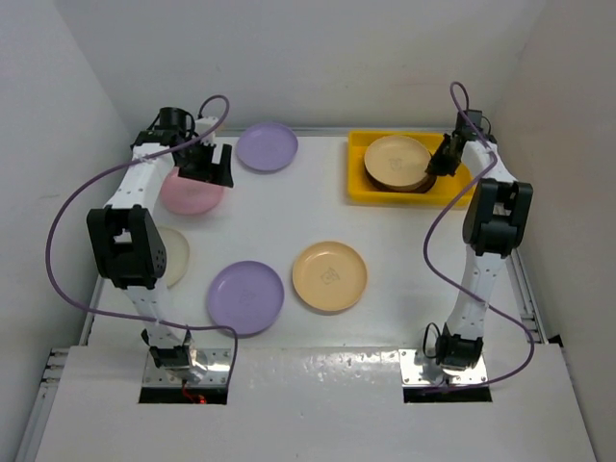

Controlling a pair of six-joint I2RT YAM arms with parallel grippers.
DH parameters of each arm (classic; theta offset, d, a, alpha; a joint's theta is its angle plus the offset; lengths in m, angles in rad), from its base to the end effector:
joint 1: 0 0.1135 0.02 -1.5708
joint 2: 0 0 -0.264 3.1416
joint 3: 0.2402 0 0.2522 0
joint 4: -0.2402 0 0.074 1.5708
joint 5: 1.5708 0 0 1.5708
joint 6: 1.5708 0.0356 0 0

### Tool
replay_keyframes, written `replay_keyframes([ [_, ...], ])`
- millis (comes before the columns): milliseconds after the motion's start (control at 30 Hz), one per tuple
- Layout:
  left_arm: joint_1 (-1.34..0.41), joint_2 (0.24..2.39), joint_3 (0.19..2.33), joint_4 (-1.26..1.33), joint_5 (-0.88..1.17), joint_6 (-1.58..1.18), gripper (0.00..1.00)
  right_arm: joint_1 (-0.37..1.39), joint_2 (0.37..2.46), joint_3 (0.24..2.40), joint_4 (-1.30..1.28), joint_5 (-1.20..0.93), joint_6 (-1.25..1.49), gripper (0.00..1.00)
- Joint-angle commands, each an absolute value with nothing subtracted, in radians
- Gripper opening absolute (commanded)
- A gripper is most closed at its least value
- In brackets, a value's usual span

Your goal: Place the plates into the plastic bin on the countertop

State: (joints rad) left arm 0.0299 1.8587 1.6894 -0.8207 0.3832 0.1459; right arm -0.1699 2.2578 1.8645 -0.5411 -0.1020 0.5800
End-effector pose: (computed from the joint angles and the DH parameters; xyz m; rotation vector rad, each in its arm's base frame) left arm 0.4055 -0.0012 0.2950 0.2898 2.4891 -0.4178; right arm 0.4951 -0.0813 0.1912 0.8845 2.3632 0.2953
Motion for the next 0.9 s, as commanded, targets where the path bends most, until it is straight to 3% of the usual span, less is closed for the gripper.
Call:
replay_keyframes([
  [0, 0.070, 1.816, 1.690, -0.805, 0.368, 0.152, 0.98, -0.170, 2.194, 1.852, -0.515, -0.098, 0.611, 0.10],
  [67, 0.071, 1.816, 1.703, -0.805, 0.368, 0.152, 0.98, -0.170, 2.209, 1.865, -0.538, -0.115, 0.577, 0.48],
  [100, 0.080, 1.816, 1.713, -0.805, 0.368, 0.152, 0.98, -0.170, 2.213, 1.884, -0.552, -0.123, 0.563, 0.79],
  [200, 0.090, 1.806, 1.723, -0.805, 0.368, 0.152, 0.98, -0.128, 2.160, 1.924, -0.617, -0.046, 0.432, 0.92],
  [333, 0.115, 1.766, 1.711, -0.805, 0.359, 0.152, 1.00, -0.028, 1.926, 1.740, -0.519, 0.106, 0.301, 0.92],
  [367, 0.115, 1.755, 1.701, -0.805, 0.359, 0.152, 1.00, 0.059, 1.779, 1.553, -0.491, 0.092, 0.275, 0.88],
  [400, 0.127, 1.743, 1.689, -0.805, 0.359, 0.152, 1.00, 0.095, 1.735, 1.487, -0.447, 0.005, 0.211, 0.80],
  [433, 0.141, 1.729, 1.660, -0.796, 0.350, 0.152, 1.00, 0.127, 1.697, 1.432, -0.443, -0.041, 0.192, 0.49],
  [467, 0.141, 1.701, 1.643, -0.796, 0.350, 0.152, 1.00, 0.193, 1.625, 1.284, -0.451, -0.072, 0.180, 0.36],
  [500, 0.150, 1.684, 1.622, -0.786, 0.350, 0.140, 1.00, 0.253, 1.614, 1.246, -0.474, -0.165, 0.183, 0.32],
  [600, 0.159, 1.608, 1.533, -0.776, 0.370, 0.140, 1.00, 0.378, 1.612, 1.085, -0.483, -0.199, 0.244, 0.67],
  [667, 0.160, 1.573, 1.476, -0.776, 0.370, 0.140, 1.00, 0.426, 1.632, 1.048, -0.459, -0.221, 0.288, 0.79],
  [733, 0.160, 1.520, 1.428, -0.776, 0.370, 0.149, 1.00, 0.482, 1.657, 0.991, -0.430, -0.160, 0.319, 0.79],
  [867, 0.160, 1.441, 1.364, -0.776, 0.360, 0.169, 1.00, 0.512, 1.693, 0.950, -0.410, -0.026, 0.388, 0.70],
])
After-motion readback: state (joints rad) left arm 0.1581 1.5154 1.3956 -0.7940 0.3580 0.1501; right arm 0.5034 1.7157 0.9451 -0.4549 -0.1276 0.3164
